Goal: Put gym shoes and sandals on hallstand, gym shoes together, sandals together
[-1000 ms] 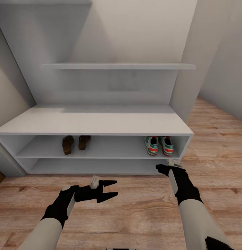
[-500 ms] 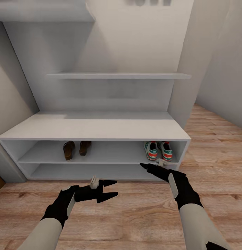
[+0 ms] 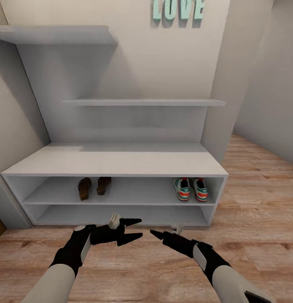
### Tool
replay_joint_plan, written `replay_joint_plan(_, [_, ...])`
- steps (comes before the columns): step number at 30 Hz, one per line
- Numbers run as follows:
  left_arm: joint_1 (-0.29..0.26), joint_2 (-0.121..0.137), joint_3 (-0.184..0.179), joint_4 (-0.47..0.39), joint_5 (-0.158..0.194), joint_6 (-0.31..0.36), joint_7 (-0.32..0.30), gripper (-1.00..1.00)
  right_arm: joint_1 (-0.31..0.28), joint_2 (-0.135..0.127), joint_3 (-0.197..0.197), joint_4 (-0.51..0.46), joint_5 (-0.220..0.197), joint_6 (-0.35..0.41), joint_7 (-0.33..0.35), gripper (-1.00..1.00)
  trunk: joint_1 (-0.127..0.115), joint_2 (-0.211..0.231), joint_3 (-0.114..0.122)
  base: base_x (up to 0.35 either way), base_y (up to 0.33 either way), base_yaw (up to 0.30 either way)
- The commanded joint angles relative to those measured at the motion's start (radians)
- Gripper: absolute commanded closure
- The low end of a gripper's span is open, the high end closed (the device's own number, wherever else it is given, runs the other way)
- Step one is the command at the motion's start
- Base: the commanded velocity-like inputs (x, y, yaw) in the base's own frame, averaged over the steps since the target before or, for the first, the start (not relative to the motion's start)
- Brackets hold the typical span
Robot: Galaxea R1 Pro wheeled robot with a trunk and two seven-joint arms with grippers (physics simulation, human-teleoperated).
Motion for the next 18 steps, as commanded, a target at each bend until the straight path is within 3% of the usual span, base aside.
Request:
replay_joint_plan(1, [-0.001,-0.001,0.005,-0.001,-0.007,0.010,-0.006,-1.00,0.000,0.000,-0.007,0.037,-0.001,-0.016,0.030,-1.00,-0.001,0.000,0.003,0.000,0.000,0.000])
replay_joint_plan(6, [-0.001,0.000,0.006,-0.001,-0.007,0.010,-0.006,-1.00,0.000,-0.017,-0.009,0.130,-0.007,-0.061,0.066,-1.00,-0.003,0.001,0.022,0.000,0.000,0.000])
replay_joint_plan(18, [-0.001,0.003,0.007,-0.001,-0.007,0.010,-0.006,-1.00,0.000,-0.019,-0.008,0.144,-0.002,-0.064,0.068,-1.00,-0.007,0.003,0.061,0.000,0.000,0.000])
